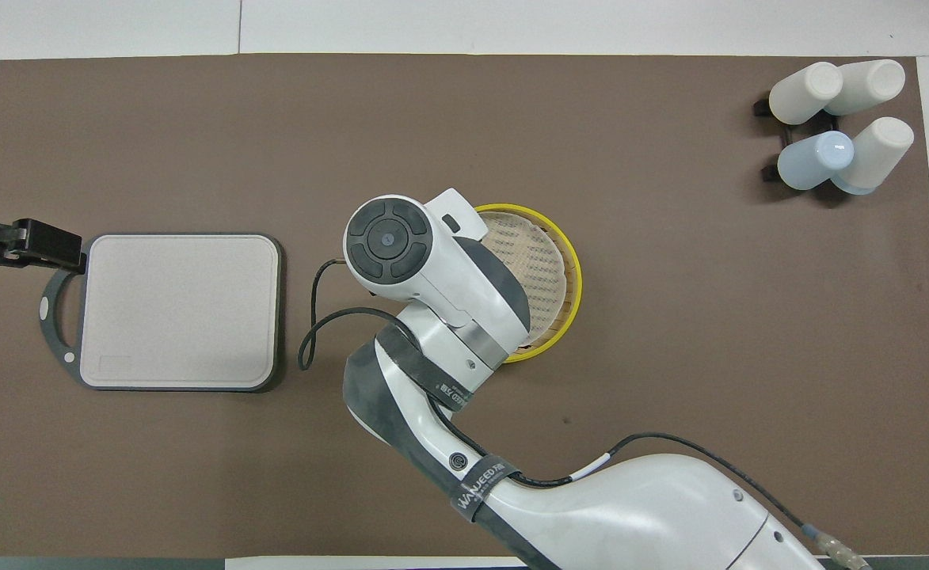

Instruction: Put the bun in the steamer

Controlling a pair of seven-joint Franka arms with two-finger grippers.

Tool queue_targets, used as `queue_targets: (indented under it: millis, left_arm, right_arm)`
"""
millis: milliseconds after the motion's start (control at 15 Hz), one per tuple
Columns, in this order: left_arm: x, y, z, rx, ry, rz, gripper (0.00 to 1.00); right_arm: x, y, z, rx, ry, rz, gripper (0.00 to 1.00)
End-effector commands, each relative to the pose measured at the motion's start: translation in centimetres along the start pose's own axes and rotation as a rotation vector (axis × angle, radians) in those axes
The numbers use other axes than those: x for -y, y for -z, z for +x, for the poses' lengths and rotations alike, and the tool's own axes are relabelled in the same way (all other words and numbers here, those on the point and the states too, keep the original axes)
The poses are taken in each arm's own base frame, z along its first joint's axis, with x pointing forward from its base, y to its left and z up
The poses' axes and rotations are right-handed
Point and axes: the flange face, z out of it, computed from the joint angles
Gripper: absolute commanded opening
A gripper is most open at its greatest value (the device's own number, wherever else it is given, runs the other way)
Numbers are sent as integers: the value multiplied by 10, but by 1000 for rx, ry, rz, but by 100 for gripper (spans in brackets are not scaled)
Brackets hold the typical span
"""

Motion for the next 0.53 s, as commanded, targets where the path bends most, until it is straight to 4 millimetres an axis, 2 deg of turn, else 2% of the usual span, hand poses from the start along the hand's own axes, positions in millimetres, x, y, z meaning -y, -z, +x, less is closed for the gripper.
queue_targets:
  millis: [0,200,267,333,467]
  left_arm:
    - [2,6,2,-5,-14,11,100]
    - [4,6,3,-22,-9,-10,100]
    - [4,4,2,-23,-7,-11,100]
    - [4,2,2,-28,-7,-13,100]
    - [3,-1,3,-34,-8,-24,100]
  right_arm:
    - [-12,-5,-4,-1,-21,-15,40]
    - [-11,14,5,-22,-29,2,67]
    - [-15,24,14,-35,-36,12,91]
    - [-24,35,26,-56,-33,11,100]
    - [-71,87,58,-116,-24,37,100]
